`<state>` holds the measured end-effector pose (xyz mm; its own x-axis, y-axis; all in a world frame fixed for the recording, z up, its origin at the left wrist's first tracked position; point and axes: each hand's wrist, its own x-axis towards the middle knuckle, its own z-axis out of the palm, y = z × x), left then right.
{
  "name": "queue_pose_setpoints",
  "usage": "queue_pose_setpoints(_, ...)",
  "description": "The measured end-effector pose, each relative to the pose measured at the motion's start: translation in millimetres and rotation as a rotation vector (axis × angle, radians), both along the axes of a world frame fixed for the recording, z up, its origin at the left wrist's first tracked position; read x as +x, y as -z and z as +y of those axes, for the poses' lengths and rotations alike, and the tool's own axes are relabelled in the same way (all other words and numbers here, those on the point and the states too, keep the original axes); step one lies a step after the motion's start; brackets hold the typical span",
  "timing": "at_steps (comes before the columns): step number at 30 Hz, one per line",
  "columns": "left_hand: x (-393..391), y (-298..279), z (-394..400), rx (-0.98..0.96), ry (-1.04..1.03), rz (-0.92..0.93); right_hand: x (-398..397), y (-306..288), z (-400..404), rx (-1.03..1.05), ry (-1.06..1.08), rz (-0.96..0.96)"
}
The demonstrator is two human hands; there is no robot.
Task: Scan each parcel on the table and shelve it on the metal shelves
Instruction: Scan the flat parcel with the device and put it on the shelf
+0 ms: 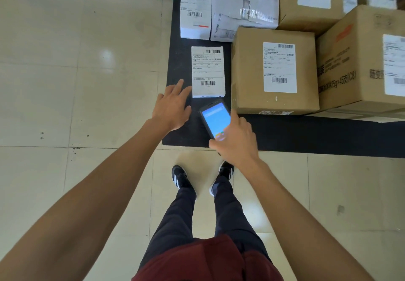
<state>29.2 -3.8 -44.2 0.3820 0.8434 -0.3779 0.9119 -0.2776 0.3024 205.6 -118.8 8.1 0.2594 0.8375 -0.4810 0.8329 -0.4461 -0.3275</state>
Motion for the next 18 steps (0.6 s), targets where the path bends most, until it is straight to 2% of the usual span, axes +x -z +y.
queue_pose_setpoints(10,-47.2,-6.0,-3.0,-0.029,-0.336,-0.208,-50.2,52.8,8.8,0.115,-0.102,0.040)
queue_pose_setpoints(18,-65.0,-0.9,-13.6,-0.070,-0.396,-0.217,-71.9,75.5,24.7,0.147,-0.154,0.037)
